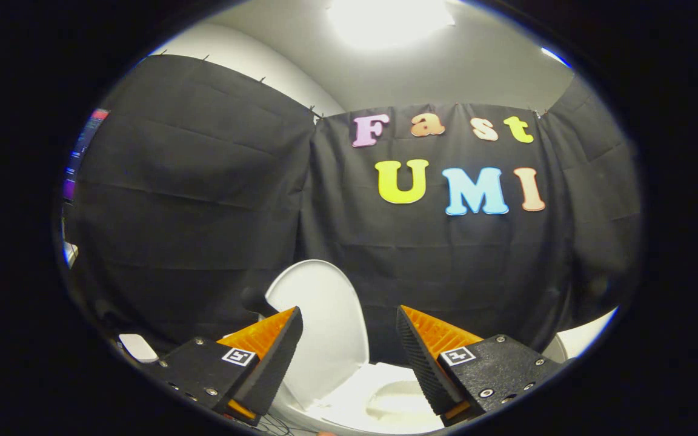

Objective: Open the toilet lid.

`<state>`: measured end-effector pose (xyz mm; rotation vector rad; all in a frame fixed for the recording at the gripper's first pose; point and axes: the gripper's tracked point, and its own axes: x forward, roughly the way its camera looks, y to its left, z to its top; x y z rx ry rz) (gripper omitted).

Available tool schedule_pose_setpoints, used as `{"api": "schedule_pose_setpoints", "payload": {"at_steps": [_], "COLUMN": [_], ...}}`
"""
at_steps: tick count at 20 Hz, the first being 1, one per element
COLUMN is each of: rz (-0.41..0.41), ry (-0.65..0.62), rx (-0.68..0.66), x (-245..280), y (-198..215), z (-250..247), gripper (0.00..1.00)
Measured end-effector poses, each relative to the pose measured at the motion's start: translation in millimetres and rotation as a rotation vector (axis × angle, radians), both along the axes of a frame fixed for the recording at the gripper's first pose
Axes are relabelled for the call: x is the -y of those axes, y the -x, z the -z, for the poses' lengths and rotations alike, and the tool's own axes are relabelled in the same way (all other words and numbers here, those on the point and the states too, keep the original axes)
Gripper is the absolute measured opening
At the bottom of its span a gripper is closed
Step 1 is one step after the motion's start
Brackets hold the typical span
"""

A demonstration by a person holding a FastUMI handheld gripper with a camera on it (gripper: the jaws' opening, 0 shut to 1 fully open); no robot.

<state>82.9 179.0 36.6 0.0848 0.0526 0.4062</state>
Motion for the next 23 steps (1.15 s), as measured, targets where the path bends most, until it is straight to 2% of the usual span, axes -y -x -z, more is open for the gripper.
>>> {"api": "schedule_pose_setpoints", "payload": {"at_steps": [7, 11, 15, 17, 23], "rz": [0.197, 0.262, 0.288, 0.334, 0.367], "ry": [0.076, 0.078, 0.067, 0.077, 0.109], "rx": [-0.058, -0.123, -0.137, -0.144, -0.115], "x": [111.9, 141.3, 149.4, 153.5, 139.0], "y": [-8.5, 6.6, 26.4, 36.3, 59.5], "z": [19.3, 48.1, 68.8, 78.9, 84.3], "gripper": [0.95, 0.95, 0.95, 0.95, 0.95]}}
